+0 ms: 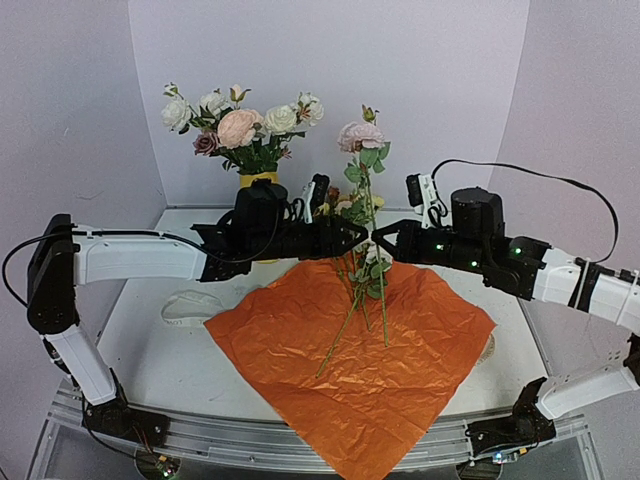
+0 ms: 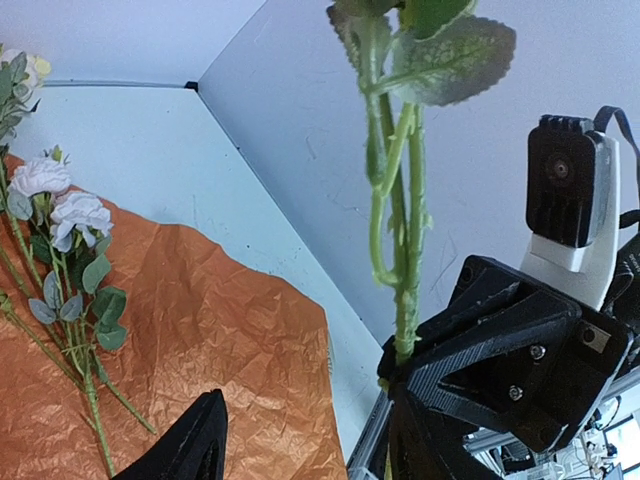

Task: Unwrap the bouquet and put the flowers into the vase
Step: Pick up the fake flower from the wrapping paper.

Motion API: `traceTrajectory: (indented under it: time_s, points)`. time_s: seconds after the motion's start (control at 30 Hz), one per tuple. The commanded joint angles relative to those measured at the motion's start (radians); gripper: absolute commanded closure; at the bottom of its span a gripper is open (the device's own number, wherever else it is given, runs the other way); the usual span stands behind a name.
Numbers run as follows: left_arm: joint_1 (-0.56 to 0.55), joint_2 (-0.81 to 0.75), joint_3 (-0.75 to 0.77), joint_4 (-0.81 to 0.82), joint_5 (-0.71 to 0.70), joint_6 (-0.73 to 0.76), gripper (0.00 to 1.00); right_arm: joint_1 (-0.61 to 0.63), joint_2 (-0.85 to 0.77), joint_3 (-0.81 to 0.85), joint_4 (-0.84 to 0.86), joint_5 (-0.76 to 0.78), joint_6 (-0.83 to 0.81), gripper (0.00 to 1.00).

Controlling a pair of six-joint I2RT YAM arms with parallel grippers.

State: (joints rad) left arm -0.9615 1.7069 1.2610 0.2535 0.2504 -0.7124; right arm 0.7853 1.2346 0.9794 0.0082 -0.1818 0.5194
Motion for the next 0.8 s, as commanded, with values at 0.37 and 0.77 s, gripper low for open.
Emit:
traceTrajectory:
  time_s: [0.37, 0.77]
  points:
    - [-0.004, 0.053, 0.183, 0.076, 0.03, 0.052, 0.5, -0.003, -0.032, -0.007, 0.08, -0.096, -0.029, 1.0]
    - [0.013, 0.05, 0.204, 0.075, -0.004, 0.05, 0.68, -0.003, -0.041, -0.022, 0.088, -0.129, -0.04, 1.0]
